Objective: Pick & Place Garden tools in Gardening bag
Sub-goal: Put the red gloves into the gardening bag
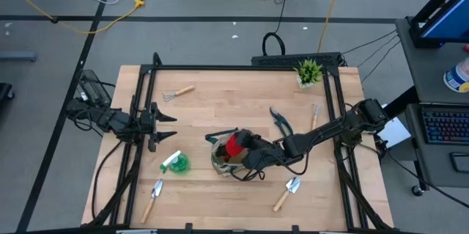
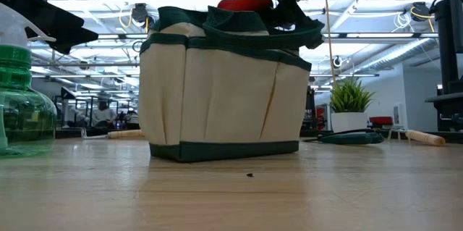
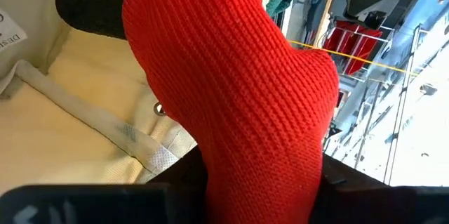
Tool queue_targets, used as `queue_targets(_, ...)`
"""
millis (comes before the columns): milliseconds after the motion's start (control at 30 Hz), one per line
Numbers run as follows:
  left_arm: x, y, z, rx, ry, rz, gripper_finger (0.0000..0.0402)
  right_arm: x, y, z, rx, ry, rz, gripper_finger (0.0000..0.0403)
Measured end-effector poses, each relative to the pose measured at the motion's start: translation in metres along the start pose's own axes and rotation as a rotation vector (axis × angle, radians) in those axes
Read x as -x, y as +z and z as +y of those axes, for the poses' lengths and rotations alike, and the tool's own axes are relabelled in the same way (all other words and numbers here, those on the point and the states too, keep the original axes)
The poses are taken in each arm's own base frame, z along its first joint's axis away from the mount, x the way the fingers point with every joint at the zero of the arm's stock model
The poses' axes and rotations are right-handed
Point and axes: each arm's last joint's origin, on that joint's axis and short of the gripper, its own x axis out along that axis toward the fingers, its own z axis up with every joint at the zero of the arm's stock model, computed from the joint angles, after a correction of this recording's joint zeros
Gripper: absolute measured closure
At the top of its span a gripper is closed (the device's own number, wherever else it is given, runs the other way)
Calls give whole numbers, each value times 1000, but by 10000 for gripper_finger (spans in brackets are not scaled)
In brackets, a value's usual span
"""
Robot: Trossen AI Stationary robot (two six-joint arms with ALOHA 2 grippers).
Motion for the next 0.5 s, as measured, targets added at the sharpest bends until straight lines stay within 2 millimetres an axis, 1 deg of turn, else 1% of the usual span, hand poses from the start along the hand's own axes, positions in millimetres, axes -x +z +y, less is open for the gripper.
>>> queue_targets(233,0,0,0,-1,0,0,158,0,0,0,26,0,0,276)
queue_targets(500,0,0,0,-5,0,1,158,0,-1,-1,60,-16,49,234)
